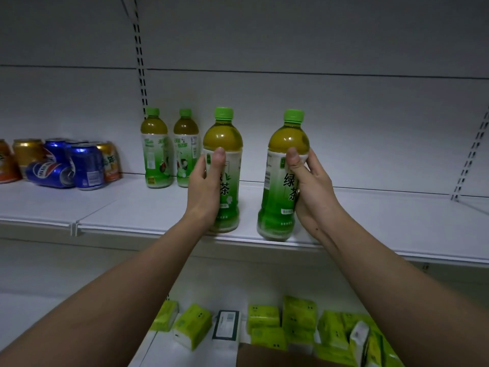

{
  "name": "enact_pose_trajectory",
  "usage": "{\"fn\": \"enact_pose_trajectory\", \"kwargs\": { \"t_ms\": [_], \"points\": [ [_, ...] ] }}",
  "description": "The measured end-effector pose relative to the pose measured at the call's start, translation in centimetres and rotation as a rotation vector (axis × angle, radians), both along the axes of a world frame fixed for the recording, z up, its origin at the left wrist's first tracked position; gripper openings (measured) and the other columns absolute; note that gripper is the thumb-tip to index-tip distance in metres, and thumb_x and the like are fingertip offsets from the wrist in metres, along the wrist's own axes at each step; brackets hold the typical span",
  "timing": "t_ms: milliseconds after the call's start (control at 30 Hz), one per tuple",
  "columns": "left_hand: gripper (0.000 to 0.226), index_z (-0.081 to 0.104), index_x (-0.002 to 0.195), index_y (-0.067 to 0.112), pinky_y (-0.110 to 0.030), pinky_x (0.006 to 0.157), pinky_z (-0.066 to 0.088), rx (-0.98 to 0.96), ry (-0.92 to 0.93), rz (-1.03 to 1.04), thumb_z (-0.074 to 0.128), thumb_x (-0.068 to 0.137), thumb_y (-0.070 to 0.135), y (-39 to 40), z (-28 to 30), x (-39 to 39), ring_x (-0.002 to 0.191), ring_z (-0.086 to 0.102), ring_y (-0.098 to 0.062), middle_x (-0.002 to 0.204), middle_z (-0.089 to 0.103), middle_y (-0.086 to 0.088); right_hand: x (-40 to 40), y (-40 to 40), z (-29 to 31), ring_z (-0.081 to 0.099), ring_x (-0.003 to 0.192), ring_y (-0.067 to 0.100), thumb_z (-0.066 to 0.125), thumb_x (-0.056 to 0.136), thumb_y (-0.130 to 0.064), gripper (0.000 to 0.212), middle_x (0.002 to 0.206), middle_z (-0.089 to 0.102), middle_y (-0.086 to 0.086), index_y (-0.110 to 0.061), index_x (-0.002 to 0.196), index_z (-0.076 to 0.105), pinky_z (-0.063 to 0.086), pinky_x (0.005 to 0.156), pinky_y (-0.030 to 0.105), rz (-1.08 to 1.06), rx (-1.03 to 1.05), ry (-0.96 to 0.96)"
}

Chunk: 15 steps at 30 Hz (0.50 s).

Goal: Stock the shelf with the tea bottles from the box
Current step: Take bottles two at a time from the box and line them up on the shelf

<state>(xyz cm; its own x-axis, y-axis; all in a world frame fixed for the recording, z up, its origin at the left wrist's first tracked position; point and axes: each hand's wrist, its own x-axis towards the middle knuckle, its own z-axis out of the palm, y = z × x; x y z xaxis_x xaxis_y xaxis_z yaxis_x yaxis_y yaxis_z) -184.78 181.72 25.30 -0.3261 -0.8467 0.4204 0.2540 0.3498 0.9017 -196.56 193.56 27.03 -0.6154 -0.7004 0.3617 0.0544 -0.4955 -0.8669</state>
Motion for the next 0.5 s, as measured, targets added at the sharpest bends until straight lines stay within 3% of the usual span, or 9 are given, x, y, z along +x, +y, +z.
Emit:
{"fn": "enact_pose_trajectory", "kwargs": {
  "t_ms": [100, 267, 333, 400, 500],
  "points": [
    [0.103, 0.041, 0.141, 0.024, -0.051, 0.107, 0.040, 0.009, -0.018, 0.007, 0.043, 0.061, 0.090, -0.5, -0.4, -0.7, 0.128, 0.050, -0.024, 0.140, 0.052, -0.005, -0.1, -0.6, -0.1, 0.070, 0.101, 0.013, 0.070, 0.066, -0.047, 0.071, 0.118, 0.070, -0.001, -0.027, 0.133, 0.054, 0.058, 0.077, 0.029, -0.008, 0.013, 0.041],
    [0.062, 0.048, 0.133, 0.026, -0.043, 0.103, 0.043, -0.015, -0.061, -0.075, 0.041, 0.086, 0.066, -0.2, -0.1, -0.6, 0.114, 0.058, -0.018, 0.126, 0.060, -0.002, -0.5, -0.1, -0.6, 0.066, 0.105, 0.008, 0.065, 0.074, -0.050, 0.066, 0.122, 0.068, -0.006, -0.031, 0.135, 0.050, 0.053, 0.078, 0.025, -0.026, 0.105, 0.137],
    [0.058, 0.047, 0.132, 0.025, -0.040, 0.100, 0.042, -0.001, -0.113, -0.127, 0.039, 0.089, 0.063, -0.3, 0.1, -0.1, 0.109, 0.058, -0.013, 0.124, 0.060, 0.000, -0.8, 0.7, -1.3, 0.063, 0.102, 0.001, 0.064, 0.083, -0.042, 0.057, 0.121, 0.067, -0.008, -0.029, 0.137, 0.048, 0.049, 0.077, 0.021, -0.046, 0.180, 0.181],
    [0.057, 0.044, 0.134, 0.026, -0.038, 0.100, 0.039, 0.003, -0.171, -0.161, 0.042, 0.089, 0.060, -0.1, -0.1, 0.6, 0.107, 0.056, -0.009, 0.124, 0.057, 0.004, -0.9, 1.7, -2.2, 0.062, 0.103, 0.005, 0.065, 0.088, -0.030, 0.054, 0.124, 0.064, -0.004, -0.026, 0.138, 0.046, 0.050, 0.082, 0.022, -0.089, 0.258, 0.220],
    [0.065, 0.038, 0.139, 0.024, -0.033, 0.097, 0.039, -0.022, -0.263, -0.127, 0.060, 0.084, 0.051, 0.4, -0.8, 1.4, 0.116, 0.052, -0.015, 0.125, 0.054, 0.005, -0.6, 3.0, -3.3, 0.062, 0.101, 0.004, 0.071, 0.084, -0.017, 0.059, 0.122, 0.062, 0.002, -0.019, 0.137, 0.045, 0.053, 0.076, 0.017, -0.117, 0.322, 0.260]
  ]
}}
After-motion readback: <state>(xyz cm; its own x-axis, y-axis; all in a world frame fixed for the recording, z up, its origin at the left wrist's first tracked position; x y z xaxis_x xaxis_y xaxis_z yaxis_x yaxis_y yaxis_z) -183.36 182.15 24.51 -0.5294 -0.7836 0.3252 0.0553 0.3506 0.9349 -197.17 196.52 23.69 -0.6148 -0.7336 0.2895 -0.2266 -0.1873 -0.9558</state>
